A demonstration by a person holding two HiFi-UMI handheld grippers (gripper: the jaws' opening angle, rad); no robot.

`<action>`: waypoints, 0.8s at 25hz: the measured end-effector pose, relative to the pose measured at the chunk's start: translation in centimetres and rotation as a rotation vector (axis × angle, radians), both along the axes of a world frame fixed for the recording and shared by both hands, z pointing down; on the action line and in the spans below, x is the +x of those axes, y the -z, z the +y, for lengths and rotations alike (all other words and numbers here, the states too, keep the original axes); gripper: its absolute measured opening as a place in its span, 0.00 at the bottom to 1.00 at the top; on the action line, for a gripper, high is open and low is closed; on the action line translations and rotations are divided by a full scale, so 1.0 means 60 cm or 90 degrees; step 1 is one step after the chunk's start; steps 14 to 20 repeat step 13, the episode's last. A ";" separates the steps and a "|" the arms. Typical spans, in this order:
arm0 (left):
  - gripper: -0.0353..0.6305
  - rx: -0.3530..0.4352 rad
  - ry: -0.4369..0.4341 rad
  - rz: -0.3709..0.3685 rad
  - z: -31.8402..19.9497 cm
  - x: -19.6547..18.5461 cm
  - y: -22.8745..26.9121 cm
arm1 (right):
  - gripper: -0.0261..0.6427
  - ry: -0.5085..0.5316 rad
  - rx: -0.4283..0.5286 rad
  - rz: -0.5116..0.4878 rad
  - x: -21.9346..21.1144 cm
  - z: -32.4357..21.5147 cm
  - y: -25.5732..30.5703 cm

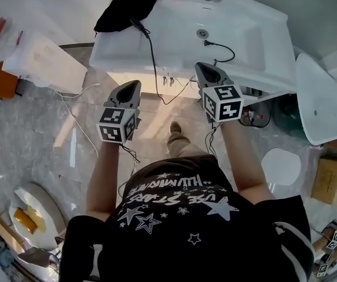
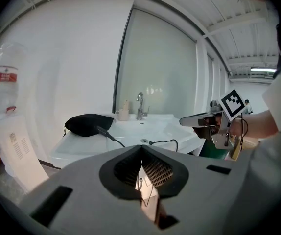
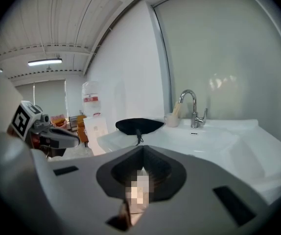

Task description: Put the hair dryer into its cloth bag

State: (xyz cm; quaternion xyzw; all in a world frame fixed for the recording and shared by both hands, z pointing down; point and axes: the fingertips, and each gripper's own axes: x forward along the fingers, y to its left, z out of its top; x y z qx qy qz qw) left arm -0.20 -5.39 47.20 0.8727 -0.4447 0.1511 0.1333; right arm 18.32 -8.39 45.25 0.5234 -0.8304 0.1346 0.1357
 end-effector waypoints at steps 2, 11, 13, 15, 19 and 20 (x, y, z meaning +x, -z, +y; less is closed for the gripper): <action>0.07 0.001 -0.010 0.002 0.033 0.004 0.002 | 0.05 -0.007 0.000 0.003 0.003 0.037 0.000; 0.07 0.000 -0.037 0.009 0.191 -0.003 -0.003 | 0.05 -0.022 -0.015 0.004 -0.012 0.211 -0.012; 0.07 -0.003 -0.041 0.007 0.224 -0.009 -0.009 | 0.05 -0.023 -0.021 0.004 -0.019 0.249 -0.022; 0.07 -0.003 -0.041 0.007 0.224 -0.009 -0.009 | 0.05 -0.023 -0.021 0.004 -0.019 0.249 -0.022; 0.07 -0.003 -0.041 0.007 0.224 -0.009 -0.009 | 0.05 -0.023 -0.021 0.004 -0.019 0.249 -0.022; 0.07 -0.003 -0.041 0.007 0.224 -0.009 -0.009 | 0.05 -0.023 -0.021 0.004 -0.019 0.249 -0.022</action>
